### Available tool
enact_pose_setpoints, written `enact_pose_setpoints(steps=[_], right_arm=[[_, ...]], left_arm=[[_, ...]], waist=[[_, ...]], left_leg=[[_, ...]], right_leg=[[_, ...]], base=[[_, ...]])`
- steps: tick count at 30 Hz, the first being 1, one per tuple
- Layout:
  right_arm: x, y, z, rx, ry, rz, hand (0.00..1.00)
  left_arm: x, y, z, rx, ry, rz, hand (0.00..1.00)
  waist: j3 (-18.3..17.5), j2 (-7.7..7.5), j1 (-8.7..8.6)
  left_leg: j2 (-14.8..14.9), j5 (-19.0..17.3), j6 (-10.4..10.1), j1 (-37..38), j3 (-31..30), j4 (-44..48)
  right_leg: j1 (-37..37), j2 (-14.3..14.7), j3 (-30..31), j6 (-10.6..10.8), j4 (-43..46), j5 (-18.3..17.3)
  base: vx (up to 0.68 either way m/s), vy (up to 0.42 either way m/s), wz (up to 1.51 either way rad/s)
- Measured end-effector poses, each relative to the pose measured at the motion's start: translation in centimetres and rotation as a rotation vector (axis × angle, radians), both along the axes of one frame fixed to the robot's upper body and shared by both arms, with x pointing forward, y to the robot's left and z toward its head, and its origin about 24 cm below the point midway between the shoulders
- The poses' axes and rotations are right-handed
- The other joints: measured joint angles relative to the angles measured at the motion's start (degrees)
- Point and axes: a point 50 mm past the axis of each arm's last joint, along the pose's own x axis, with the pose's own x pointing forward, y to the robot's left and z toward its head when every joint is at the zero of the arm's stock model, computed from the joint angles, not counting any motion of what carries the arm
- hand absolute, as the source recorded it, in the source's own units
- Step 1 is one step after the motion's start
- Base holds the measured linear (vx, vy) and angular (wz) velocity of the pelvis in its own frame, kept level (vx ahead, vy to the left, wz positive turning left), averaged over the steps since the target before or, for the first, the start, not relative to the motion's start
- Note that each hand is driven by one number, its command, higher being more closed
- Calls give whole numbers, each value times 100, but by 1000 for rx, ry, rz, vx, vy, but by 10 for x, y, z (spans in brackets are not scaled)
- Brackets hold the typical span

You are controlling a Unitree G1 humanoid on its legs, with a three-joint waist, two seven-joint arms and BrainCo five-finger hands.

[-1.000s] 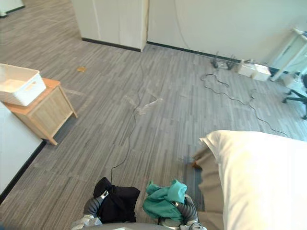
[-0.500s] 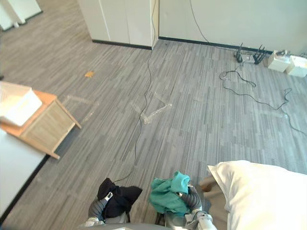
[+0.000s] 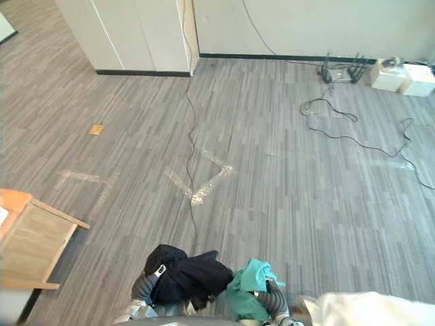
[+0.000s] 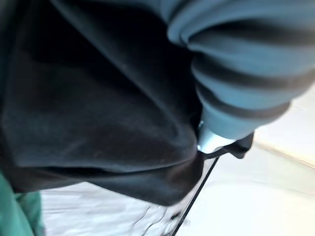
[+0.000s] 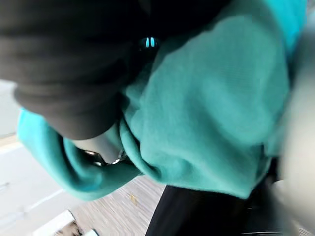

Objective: Tidy the bed and pick cloth on bed and put in laundry

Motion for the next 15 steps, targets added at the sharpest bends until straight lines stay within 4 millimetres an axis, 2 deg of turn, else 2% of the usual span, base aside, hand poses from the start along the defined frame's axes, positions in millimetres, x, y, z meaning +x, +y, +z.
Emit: enact_pose_setpoints(steps=[1, 2, 3, 5, 6, 7, 8, 9, 10, 11, 12, 14, 15], right_arm=[[2, 2, 0, 5, -3, 2, 100], [6, 4, 1, 10, -12, 7, 100], [6, 3, 1, 8, -12, 5, 100], [2, 4, 0, 13, -3, 2, 100], [1, 7, 0, 22, -6, 2, 100], [1, 9, 0, 27, -10, 3, 100], [1, 14, 0, 39, -19, -2, 100], [1, 15, 0, 41, -22, -12, 100], [0, 16, -1, 39, -22, -28, 100], [1, 16, -1, 34, -22, -38, 100], [3, 15, -3, 33, -17, -48, 100], [4, 15, -5, 36, -10, -79, 100], [4, 15, -5, 36, -8, -85, 100]], left_arm=[[1, 1, 0, -1, 1, 3, 100], [3, 4, 0, 2, 11, 17, 100], [0, 4, -3, 9, 42, 26, 100], [-6, 5, -7, 19, 86, 40, 100], [-5, 8, -7, 31, 91, 46, 100], [-3, 10, -7, 38, 89, 48, 100], [1, 12, -6, 49, 80, 41, 100], [2, 13, -6, 51, 78, 41, 100], [4, 13, -7, 54, 82, 37, 100], [4, 13, -8, 56, 89, 34, 100], [2, 15, -11, 60, 105, 34, 100], [-3, 19, -14, 66, 118, 31, 100], [-4, 20, -14, 70, 120, 25, 100]], waist=[[4, -66, -9], [50, -156, -6], [64, -149, -24], [58, -137, -117], [41, -211, -128], [59, -249, -139], [75, -309, -176], [91, -300, -179], [129, -264, -184], [141, -233, -161], [161, -204, -102], [187, -237, -9], [216, -238, -5]], left_leg=[[-51, -101, -12, 163, -132, -16], [-132, -308, -30, 532, -402, -13], [-146, -467, -60, 943, -696, -33], [-143, -628, -99, 1450, -1164, -114], [-144, -706, -125, 1672, -1490, -166], [-144, -730, -143, 1751, -1654, -173], [-134, -782, -208, 1853, -2090, -174], [-100, -811, -245, 1919, -2271, -173], [-35, -840, -298, 2047, -2544, -170], [25, -894, -394, 2129, -2706, -165], [99, -984, -537, 2210, -2866, -156], [117, -1168, -754, 2350, -2882, -135], [135, -1287, -809, 2424, -2876, -108]], right_leg=[[-265, -129, 25, 125, 679, 464], [-726, -395, 107, 120, 2019, 697], [-1061, -632, 61, -70, 2925, 586], [-1559, -941, -40, -393, 3376, 366], [-1939, -1036, 50, -429, 3212, 246], [-2116, -1048, 77, -372, 3029, 173], [-2487, -1008, 139, -238, 2262, 31], [-2561, -954, 167, -249, 1774, 11], [-2522, -825, 185, -246, 617, 34], [-2476, -688, 249, -218, -371, 182], [-2390, -530, 384, -153, -1646, 601], [-2438, -525, 646, -33, -2623, 940], [-2449, -555, 674, -78, -2671, 970]], base=[[485, 89, 81], [590, 78, 103], [562, 36, 112], [598, -24, 129], [444, -85, 134], [428, -139, 161], [309, -142, 139], [393, -208, 173], [387, -228, 135], [460, -293, 144], [368, -256, 98], [325, -265, 74], [339, -313, 80]])
